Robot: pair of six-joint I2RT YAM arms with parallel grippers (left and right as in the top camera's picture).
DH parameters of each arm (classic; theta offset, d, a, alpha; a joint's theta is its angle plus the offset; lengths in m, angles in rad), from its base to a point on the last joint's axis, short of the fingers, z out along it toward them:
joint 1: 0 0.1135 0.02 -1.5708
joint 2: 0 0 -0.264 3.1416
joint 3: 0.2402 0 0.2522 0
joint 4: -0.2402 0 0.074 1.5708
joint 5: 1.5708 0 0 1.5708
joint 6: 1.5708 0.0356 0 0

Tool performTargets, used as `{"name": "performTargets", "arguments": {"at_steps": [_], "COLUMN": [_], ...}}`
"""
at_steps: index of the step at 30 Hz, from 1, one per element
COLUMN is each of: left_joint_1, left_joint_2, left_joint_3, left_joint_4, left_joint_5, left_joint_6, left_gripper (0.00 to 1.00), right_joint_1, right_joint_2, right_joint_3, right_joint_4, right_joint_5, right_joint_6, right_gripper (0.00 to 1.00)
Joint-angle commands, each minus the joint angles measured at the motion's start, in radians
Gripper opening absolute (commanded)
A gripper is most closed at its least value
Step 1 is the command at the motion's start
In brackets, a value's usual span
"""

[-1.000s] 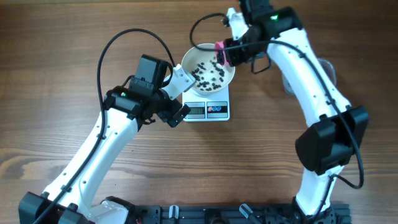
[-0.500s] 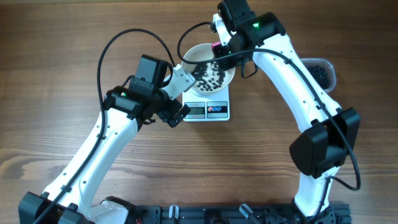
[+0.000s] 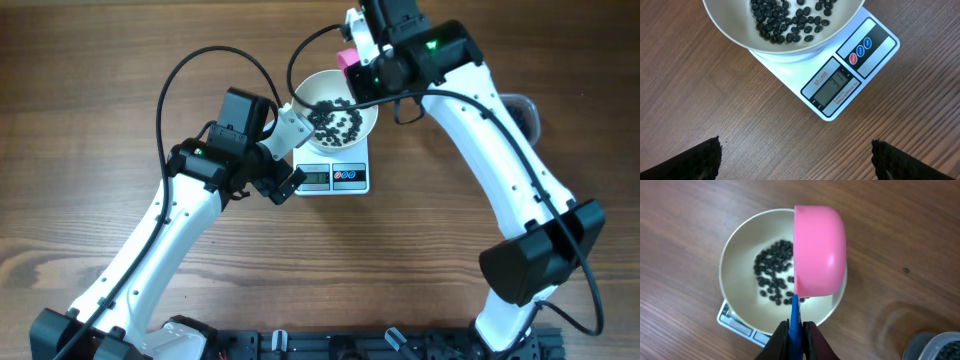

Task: Scoop item into bowl and weigh 150g on scale
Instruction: 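Carry the filled scoop left over the white bowl and tip beans in, then return the pink scoop right to the bean tub and dip it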

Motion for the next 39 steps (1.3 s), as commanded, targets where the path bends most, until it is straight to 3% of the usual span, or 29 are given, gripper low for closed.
{"name": "performTargets", "arguments": {"at_steps": [1,20,25,31,39], "left_joint_1": [0.004,0.004,0.004,0.004,0.004], "left_joint_2": [-0.008,-0.008,-0.008,-0.008,-0.008], "left_joint_3": [-0.003,-0.004,-0.003,-0.003,-0.003], "left_joint_4": [-0.001,-0.001,-0.001,-0.001,-0.001], "left_joint_5": [0.016,0.016,0.016,0.016,0.016], "left_joint_6": [0.020,0.020,0.020,0.020,0.020], "left_gripper": [1.00,1.00,1.00,1.00,1.00], "right_joint_1": [0.023,0.089,0.068,-0.069,-0.460], "right_joint_2": [-0.018,-0.018,-0.018,-0.072,-0.188], "right_joint_3": [0.021,0.021,0.022,0.022,0.022], "right_joint_4": [0.002,0.035,0.040,0.024,-0.155], "right_joint_5": [0.054,0.185,0.175,0.071,-0.007], "right_joint_6": [-0.007,-0.020,0.042,0.080,0.090], "right_gripper": [0.04,0.04,0.04,0.04,0.04]}}
